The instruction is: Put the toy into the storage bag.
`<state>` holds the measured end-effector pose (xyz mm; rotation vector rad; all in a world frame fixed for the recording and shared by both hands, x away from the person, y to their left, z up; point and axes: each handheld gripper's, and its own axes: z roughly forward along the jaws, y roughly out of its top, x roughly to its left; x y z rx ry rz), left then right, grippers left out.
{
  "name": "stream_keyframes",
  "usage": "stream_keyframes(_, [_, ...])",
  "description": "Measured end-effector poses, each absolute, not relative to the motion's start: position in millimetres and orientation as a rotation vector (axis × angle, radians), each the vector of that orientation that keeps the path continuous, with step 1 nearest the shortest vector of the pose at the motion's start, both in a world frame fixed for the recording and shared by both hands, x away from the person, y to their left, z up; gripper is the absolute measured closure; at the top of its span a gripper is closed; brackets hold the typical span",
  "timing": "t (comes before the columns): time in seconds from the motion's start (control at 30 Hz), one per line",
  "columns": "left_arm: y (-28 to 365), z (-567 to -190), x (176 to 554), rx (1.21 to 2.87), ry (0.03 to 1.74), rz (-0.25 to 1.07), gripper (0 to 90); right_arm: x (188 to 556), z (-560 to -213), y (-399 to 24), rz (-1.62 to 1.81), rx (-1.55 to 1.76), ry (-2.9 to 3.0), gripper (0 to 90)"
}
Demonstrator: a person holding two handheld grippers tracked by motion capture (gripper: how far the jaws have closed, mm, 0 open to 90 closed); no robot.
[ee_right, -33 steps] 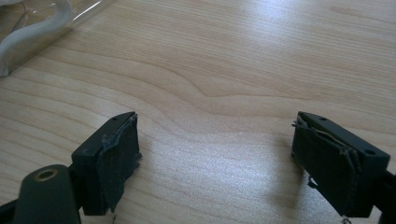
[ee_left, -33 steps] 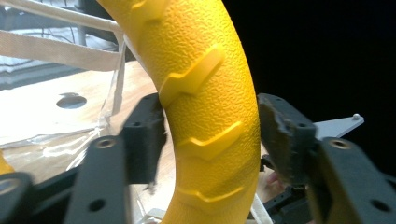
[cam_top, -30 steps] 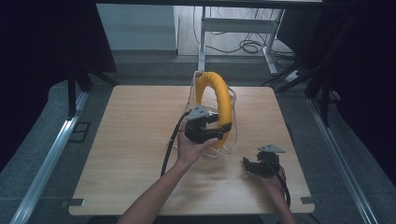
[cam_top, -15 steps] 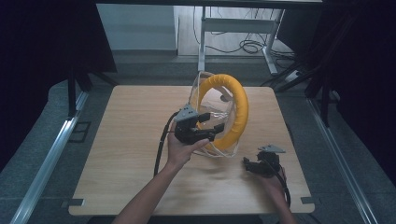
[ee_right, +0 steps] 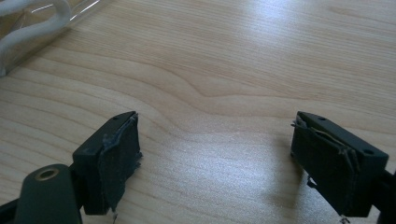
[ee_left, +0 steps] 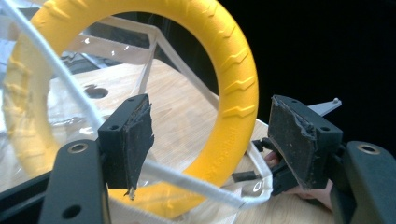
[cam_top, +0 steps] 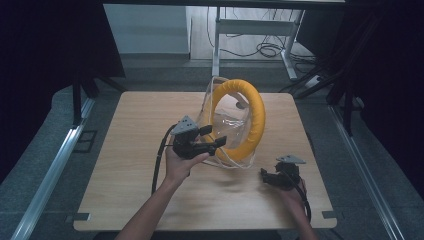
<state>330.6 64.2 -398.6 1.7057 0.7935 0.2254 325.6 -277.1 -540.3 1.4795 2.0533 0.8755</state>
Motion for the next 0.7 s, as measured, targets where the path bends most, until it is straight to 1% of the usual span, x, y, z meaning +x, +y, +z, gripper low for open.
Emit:
stream_keyframes(0.27, [80.3, -411.3, 323.5, 1.729, 0.817, 0.232, 31.0, 325.7, -540.4, -277.2, 0.873, 1.476, 2.054, 16.1])
stream_keyframes(0.37, [89.1, -417.8, 318.6, 1.752, 0.828, 0.266, 30.7, 325.7, -540.4, -277.2, 0.873, 1.476, 2.054, 16.1])
stream_keyframes(0.47, [95.1, -424.3, 315.1, 1.772, 0.839, 0.274, 30.5, 325.8, -540.6, -277.2, 0.872, 1.477, 2.052, 16.1])
stream_keyframes(0.6, [101.2, -430.1, 311.6, 1.768, 0.863, 0.311, 31.5, 325.8, -540.6, -277.4, 0.870, 1.478, 2.050, 16.1])
stream_keyframes(0.7, [108.7, -435.9, 309.7, 1.776, 0.875, 0.308, 31.3, 325.8, -540.6, -277.4, 0.870, 1.479, 2.049, 16.1])
